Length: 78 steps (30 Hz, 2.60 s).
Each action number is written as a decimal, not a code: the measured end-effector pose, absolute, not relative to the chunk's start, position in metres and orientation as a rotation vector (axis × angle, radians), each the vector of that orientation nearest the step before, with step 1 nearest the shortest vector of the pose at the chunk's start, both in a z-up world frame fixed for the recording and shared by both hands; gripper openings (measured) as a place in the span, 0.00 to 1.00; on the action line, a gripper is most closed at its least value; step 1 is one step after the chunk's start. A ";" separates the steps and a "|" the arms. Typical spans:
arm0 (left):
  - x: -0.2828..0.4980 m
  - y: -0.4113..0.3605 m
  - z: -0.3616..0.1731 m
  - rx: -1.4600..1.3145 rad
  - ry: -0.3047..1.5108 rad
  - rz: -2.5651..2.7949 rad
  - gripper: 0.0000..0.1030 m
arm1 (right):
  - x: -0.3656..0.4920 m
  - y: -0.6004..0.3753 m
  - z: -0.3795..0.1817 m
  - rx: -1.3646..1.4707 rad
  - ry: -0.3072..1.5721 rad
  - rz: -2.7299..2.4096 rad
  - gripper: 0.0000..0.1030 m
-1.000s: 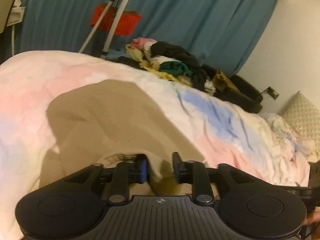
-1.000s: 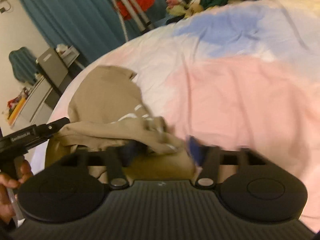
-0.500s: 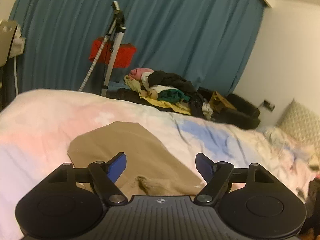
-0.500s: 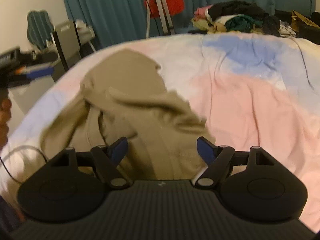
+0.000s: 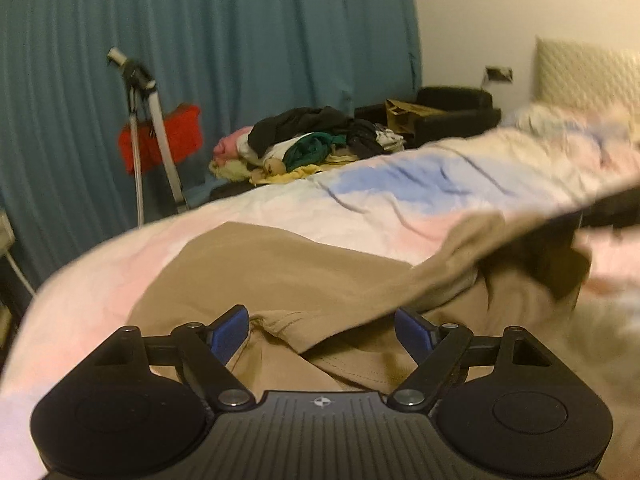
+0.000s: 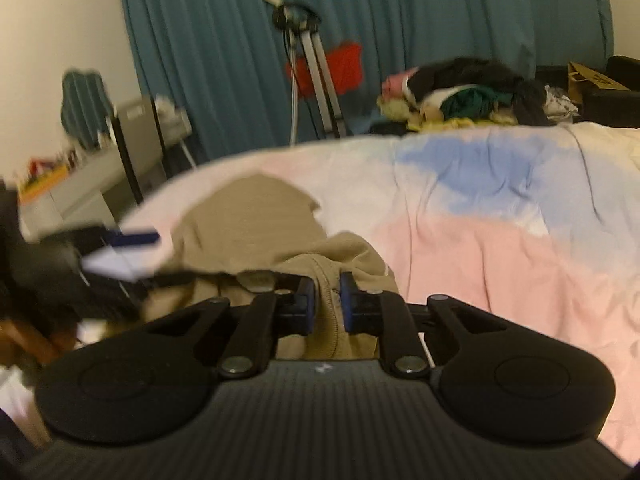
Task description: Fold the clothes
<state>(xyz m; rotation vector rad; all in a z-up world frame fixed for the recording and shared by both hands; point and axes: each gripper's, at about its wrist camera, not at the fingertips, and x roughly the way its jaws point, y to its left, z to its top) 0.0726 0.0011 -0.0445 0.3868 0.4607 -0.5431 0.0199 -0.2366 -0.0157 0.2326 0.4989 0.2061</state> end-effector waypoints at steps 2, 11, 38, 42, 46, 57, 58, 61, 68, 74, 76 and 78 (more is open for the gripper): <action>0.073 -0.008 -0.055 0.458 0.443 -0.519 0.79 | 0.017 -0.239 -0.010 0.252 0.465 0.210 0.14; 0.068 -0.015 -0.047 0.441 0.209 -0.266 0.81 | 0.015 -0.243 -0.006 0.306 0.417 0.236 0.14; 0.070 -0.040 -0.089 0.460 0.215 -0.143 0.82 | -0.017 -0.239 0.020 0.295 0.189 0.202 0.14; 0.069 -0.019 -0.064 0.315 0.142 -0.031 0.84 | -0.012 -0.237 0.016 0.268 0.217 0.190 0.14; 0.049 0.004 -0.032 0.128 0.075 -0.028 0.87 | 0.001 -0.229 0.003 0.196 0.311 0.149 0.14; -0.018 0.037 0.021 0.008 -0.027 0.001 0.90 | 0.043 -0.200 -0.063 0.062 0.632 0.044 0.37; -0.020 0.042 0.023 -0.012 -0.010 0.011 0.90 | 0.039 -0.204 -0.060 0.086 0.599 0.010 0.49; -0.029 0.057 0.027 -0.042 0.000 0.044 0.90 | 0.026 -0.214 -0.044 0.146 0.462 -0.085 0.52; -0.067 0.078 0.085 -0.122 -0.203 0.111 0.92 | -0.023 -0.207 0.044 0.153 0.100 -0.131 0.53; -0.115 0.101 0.184 -0.208 -0.355 0.086 0.93 | -0.078 -0.213 0.162 0.186 -0.132 -0.048 0.53; -0.141 0.110 0.225 -0.229 -0.413 0.064 0.94 | -0.102 -0.213 0.202 0.178 -0.207 -0.016 0.53; -0.164 0.119 0.267 -0.255 -0.456 0.026 0.95 | -0.127 -0.213 0.241 0.166 -0.281 0.012 0.53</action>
